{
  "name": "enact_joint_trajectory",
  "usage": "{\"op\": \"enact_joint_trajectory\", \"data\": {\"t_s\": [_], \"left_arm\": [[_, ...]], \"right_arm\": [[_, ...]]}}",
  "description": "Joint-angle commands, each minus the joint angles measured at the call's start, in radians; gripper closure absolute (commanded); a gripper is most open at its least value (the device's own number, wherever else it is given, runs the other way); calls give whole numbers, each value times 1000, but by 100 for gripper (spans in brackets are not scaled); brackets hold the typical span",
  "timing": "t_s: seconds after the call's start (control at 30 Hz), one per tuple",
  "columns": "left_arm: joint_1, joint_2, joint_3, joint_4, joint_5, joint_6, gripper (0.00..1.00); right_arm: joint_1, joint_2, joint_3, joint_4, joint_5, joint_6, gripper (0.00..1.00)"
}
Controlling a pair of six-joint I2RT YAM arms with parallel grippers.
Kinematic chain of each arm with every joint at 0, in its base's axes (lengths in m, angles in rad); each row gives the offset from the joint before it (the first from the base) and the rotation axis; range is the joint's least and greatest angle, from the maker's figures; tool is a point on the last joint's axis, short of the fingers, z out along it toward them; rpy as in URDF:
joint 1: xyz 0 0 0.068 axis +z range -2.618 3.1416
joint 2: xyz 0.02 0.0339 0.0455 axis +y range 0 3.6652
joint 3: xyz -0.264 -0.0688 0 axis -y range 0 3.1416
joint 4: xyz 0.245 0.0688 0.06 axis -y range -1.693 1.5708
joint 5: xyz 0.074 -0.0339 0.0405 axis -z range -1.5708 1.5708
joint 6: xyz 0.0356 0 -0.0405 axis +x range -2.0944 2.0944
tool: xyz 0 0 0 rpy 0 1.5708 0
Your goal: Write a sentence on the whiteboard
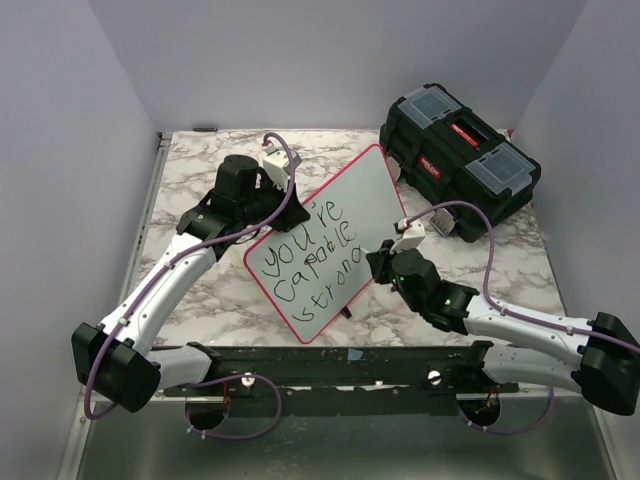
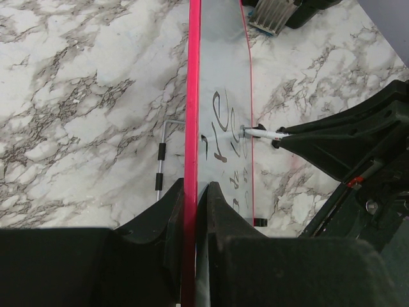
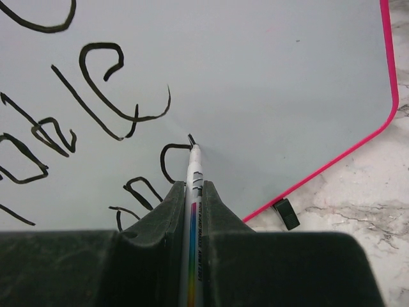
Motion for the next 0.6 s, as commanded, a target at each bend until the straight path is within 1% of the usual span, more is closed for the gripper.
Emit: {"op": "enact_joint_trajectory", "data": {"t_s": [0.0,0.57], "left_arm": [[-25,21,-29,-124,-36,104,100],[-27,29,-30,-123,-38,104,100]], "right_arm": [[2,1,-50,-25,-67,37,99],[2,1,-130,-27,-112,94,99]]}}
